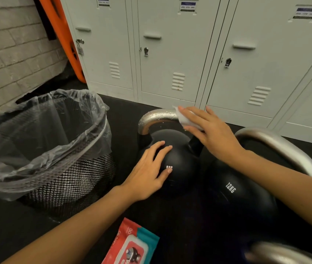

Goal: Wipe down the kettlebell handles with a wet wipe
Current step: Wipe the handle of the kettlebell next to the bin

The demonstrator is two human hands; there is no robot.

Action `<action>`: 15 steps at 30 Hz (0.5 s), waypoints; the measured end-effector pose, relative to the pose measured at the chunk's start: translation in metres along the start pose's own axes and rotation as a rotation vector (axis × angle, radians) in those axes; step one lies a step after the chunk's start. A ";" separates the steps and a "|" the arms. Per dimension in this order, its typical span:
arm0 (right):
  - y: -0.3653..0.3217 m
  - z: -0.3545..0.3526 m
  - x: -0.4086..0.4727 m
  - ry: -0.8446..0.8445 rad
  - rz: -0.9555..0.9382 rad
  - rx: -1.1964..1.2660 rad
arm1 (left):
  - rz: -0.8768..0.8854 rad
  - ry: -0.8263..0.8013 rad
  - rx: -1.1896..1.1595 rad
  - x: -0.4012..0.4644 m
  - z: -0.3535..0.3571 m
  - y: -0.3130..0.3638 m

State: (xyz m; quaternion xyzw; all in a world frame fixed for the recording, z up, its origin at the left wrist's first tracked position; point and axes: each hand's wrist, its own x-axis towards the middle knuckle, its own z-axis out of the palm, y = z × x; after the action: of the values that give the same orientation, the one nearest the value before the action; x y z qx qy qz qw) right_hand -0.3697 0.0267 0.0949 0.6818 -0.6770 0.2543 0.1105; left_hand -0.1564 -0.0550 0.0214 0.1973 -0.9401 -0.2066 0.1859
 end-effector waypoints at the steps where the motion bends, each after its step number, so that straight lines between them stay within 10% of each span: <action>1: 0.003 -0.001 -0.004 0.006 0.032 0.072 | -0.005 -0.013 0.017 0.001 -0.002 0.001; 7: 0.010 -0.008 -0.019 -0.073 0.316 0.305 | -0.051 -0.079 0.107 0.007 -0.009 0.013; 15: -0.014 -0.012 0.023 -0.140 0.097 0.021 | -0.093 -0.220 0.267 0.015 -0.016 0.017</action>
State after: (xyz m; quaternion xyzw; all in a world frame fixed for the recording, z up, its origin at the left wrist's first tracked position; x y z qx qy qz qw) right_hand -0.3594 0.0134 0.1187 0.6655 -0.7125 0.2181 0.0434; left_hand -0.1671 -0.0528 0.0464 0.2396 -0.9637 -0.1088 0.0442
